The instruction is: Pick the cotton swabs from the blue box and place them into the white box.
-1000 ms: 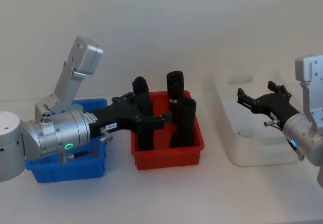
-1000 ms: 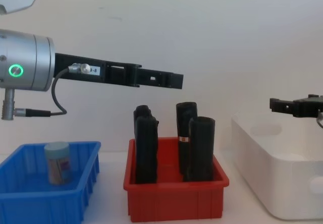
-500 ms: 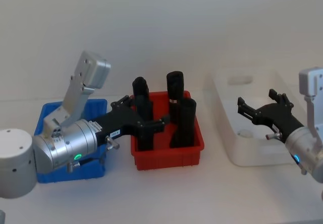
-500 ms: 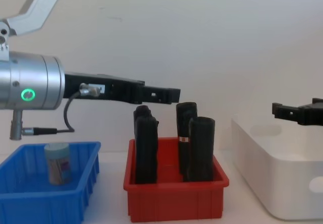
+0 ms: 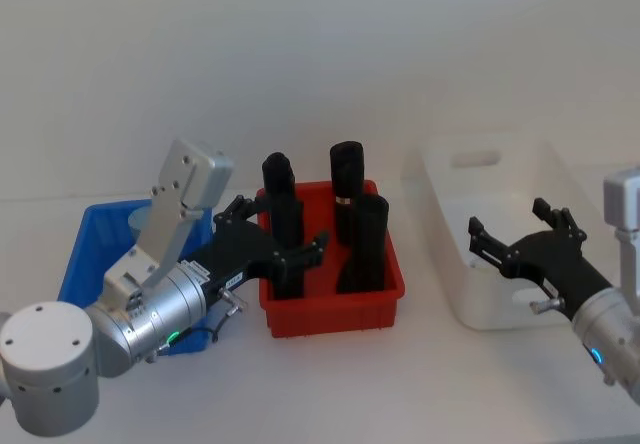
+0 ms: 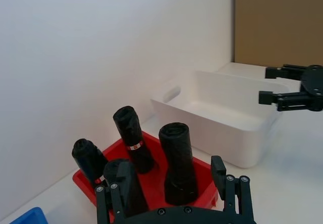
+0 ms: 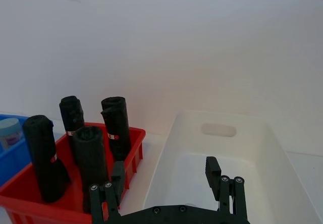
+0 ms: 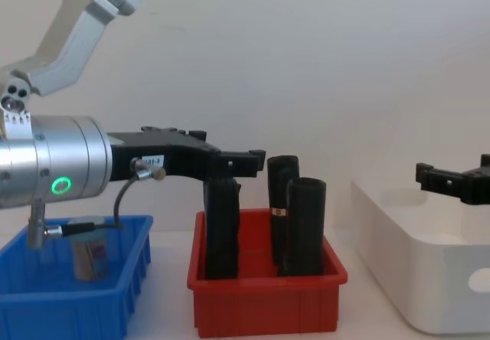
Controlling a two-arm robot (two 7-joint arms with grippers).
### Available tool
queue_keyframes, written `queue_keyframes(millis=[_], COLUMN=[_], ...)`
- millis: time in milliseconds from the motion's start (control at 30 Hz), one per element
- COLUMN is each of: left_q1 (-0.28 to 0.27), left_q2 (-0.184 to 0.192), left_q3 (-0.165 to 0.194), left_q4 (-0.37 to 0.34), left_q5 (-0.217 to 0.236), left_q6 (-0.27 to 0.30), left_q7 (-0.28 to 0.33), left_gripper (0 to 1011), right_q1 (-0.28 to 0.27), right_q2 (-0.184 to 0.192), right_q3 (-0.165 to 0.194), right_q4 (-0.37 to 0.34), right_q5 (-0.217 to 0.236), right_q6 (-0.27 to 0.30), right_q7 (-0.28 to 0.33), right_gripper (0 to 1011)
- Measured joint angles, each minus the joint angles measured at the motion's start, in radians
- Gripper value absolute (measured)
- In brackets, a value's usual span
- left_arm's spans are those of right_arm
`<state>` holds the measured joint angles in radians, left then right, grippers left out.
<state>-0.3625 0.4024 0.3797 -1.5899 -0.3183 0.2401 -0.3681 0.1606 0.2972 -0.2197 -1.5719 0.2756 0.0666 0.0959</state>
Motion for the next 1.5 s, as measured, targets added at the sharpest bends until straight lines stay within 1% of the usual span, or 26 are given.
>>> queue_keyframes(millis=[100,167,233,300,333,433,533,633,667,767,900,1100,1500], left_q1=[0.014,0.027,0.031,0.045,0.045,0.062,0.073,0.09,0.09,0.106,0.118,0.125,0.125], left_q2=[-0.002,-0.005,-0.005,-0.008,-0.008,-0.011,-0.012,-0.015,-0.015,-0.018,-0.02,-0.021,-0.02], left_q3=[0.008,0.017,0.019,0.028,0.028,0.038,0.044,0.054,0.054,0.064,0.071,0.075,0.075], left_q4=[-0.004,-0.008,-0.009,-0.013,-0.013,-0.018,-0.021,-0.026,-0.026,-0.031,-0.035,-0.037,-0.037], left_q5=[0.013,0.026,0.029,0.042,0.042,0.058,0.069,0.085,0.085,0.1,0.112,0.118,0.118], left_q6=[-0.024,-0.048,-0.055,-0.081,-0.081,-0.113,-0.131,-0.163,-0.163,-0.193,-0.213,-0.226,-0.227], left_q7=[0.038,0.077,0.088,0.128,0.128,0.177,0.208,0.257,0.257,0.303,0.337,0.356,0.357], left_gripper=[1004,1004,1004,1004,1004,1004,1004,1004,1004,1004,1004,1004,1004], right_q1=[-0.029,-0.051,-0.066,-0.088,-0.095,-0.123,-0.148,-0.163,-0.166,-0.173,-0.175,-0.175,-0.175], right_q2=[0.007,0.012,0.015,0.02,0.022,0.029,0.035,0.039,0.039,0.041,0.041,0.04,0.04], right_q3=[-0.001,-0.002,-0.003,-0.004,-0.004,-0.005,-0.006,-0.006,-0.007,-0.007,-0.007,-0.006,-0.006], right_q4=[-0.033,-0.057,-0.074,-0.098,-0.106,-0.138,-0.164,-0.182,-0.185,-0.193,-0.194,-0.195,-0.195], right_q5=[0.002,0.004,0.005,0.006,0.007,0.008,0.01,0.011,0.012,0.012,0.012,0.012,0.012], right_q6=[-0.006,-0.01,-0.013,-0.017,-0.019,-0.024,-0.028,-0.031,-0.031,-0.033,-0.033,-0.033,-0.033], right_q7=[-0.005,-0.009,-0.012,-0.015,-0.017,-0.021,-0.025,-0.028,-0.029,-0.03,-0.03,-0.03,-0.03], right_gripper=[1001,1001,1001,1001,1001,1001,1001,1001,1001,1001,1002,1001,1001])
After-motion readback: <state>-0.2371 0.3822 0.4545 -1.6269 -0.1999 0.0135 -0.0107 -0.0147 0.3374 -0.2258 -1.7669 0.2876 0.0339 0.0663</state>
